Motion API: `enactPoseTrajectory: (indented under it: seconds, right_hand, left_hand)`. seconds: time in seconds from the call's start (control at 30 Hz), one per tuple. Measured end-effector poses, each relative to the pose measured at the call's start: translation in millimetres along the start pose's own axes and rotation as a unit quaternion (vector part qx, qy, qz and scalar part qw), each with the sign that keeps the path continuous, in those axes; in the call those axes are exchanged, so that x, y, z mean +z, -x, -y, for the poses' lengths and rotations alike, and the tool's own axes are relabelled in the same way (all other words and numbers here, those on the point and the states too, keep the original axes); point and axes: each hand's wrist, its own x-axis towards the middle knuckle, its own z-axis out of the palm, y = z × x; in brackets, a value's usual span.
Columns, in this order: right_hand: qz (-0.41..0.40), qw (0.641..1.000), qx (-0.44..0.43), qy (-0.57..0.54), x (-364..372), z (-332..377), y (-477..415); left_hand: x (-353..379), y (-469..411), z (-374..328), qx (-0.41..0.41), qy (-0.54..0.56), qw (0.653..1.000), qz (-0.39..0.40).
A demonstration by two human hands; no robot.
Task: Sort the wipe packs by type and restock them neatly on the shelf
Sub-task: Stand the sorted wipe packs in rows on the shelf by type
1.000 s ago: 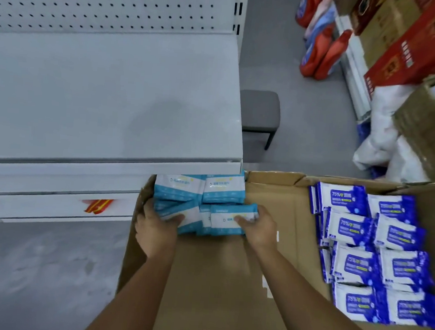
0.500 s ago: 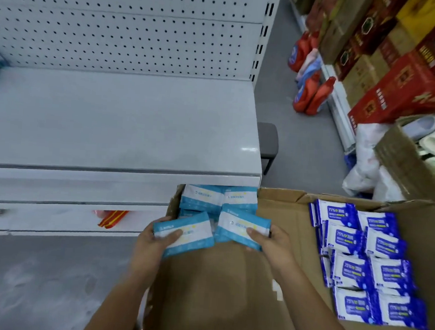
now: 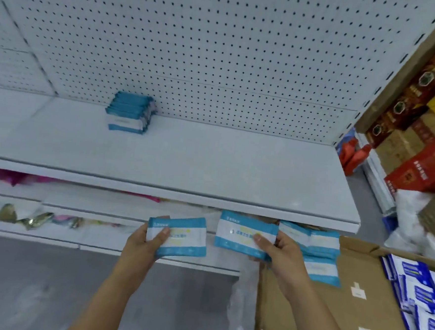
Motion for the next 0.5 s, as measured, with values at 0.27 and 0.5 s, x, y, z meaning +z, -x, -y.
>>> enactPoseTrajectory:
  seconds: [0.27,0.5]
  right_hand:
    - [0.049,0.999,-0.008,0.000,120,25,-14]
    - [0.070,0.995,-0.045,0.046,200,54,-84]
  left_hand:
    - [-105,-20,-54,0.019,0.029,0.998,-0.046]
    - [-141,-87,-100,0.049,0.007,0.996,-0.072]
